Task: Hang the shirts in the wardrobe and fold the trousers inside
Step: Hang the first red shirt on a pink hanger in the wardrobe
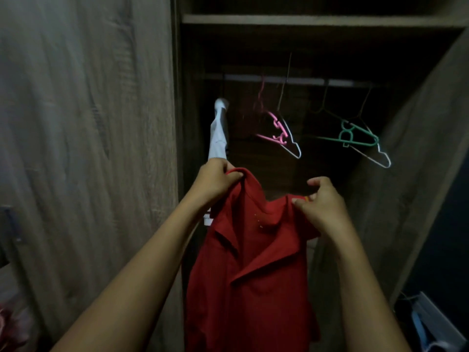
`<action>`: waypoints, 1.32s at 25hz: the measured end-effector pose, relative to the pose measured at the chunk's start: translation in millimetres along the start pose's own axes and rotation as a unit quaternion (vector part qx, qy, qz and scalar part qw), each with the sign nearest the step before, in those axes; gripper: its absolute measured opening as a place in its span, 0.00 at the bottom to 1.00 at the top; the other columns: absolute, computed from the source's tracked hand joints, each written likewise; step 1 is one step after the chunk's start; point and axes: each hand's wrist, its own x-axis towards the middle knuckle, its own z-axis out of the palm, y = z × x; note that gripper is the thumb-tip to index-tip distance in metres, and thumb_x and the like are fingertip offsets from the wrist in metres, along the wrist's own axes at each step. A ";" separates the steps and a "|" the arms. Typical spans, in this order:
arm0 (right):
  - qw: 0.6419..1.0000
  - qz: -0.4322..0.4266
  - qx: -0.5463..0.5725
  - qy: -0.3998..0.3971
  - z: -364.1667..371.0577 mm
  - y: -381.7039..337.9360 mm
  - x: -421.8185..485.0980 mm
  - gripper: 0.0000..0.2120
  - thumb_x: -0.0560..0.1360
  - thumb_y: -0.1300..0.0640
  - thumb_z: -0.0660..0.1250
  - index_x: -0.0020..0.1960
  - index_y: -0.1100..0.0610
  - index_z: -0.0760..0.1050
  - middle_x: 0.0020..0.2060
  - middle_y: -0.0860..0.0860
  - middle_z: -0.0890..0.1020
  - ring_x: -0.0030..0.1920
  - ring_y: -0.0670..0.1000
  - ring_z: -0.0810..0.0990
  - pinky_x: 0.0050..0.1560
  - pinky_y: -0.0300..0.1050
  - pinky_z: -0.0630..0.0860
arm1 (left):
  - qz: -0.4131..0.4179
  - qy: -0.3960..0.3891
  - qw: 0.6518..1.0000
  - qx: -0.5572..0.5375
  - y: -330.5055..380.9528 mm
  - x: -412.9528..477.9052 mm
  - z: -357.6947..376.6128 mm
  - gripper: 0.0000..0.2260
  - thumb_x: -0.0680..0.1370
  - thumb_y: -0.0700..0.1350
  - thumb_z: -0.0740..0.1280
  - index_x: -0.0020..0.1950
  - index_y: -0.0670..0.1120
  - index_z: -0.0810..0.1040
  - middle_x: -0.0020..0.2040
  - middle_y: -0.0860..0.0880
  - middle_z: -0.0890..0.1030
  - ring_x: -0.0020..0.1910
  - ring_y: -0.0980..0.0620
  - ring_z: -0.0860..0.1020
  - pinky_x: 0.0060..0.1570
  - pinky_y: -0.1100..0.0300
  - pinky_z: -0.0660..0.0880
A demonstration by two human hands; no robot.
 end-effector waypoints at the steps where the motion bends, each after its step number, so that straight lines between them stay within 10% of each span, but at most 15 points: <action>1: 1.000 -0.013 -0.024 0.006 0.9 -5.6 6.9 0.22 0.71 0.53 0.72 0.62 0.54 0.70 0.53 0.57 0.78 0.53 0.57 0.78 0.54 0.48 0.76 | 0.007 0.026 1.000 0.015 3.2 5.0 0.1 0.12 0.75 0.46 0.69 0.32 0.49 0.73 0.30 0.54 0.75 0.32 0.57 0.73 0.31 0.68 0.68; 10: 0.956 -0.203 -0.063 0.203 24.1 -98.8 111.1 0.12 0.77 0.59 0.63 0.60 0.60 0.75 0.56 0.57 0.77 0.56 0.55 0.76 0.50 0.41 0.70 | 0.039 0.130 0.990 0.025 21.1 52.3 -1.7 0.09 0.75 0.49 0.67 0.36 0.50 0.75 0.36 0.48 0.79 0.42 0.47 0.79 0.44 0.55 0.75; 20: 0.932 -0.117 -0.333 0.085 68.2 -104.2 206.5 0.12 0.75 0.61 0.64 0.58 0.61 0.75 0.55 0.60 0.78 0.58 0.60 0.74 0.53 0.51 0.74 | 0.045 0.146 0.986 0.067 13.5 94.1 -15.9 0.12 0.75 0.49 0.67 0.33 0.50 0.71 0.33 0.50 0.76 0.41 0.46 0.79 0.45 0.52 0.76; 33: 0.969 -0.133 -0.148 0.144 49.7 -111.0 143.5 0.11 0.79 0.61 0.58 0.61 0.62 0.70 0.52 0.60 0.80 0.53 0.60 0.79 0.41 0.48 0.73 | 0.045 0.090 0.980 0.170 12.4 91.8 -14.5 0.13 0.79 0.51 0.61 0.39 0.45 0.68 0.41 0.44 0.76 0.49 0.39 0.76 0.47 0.50 0.69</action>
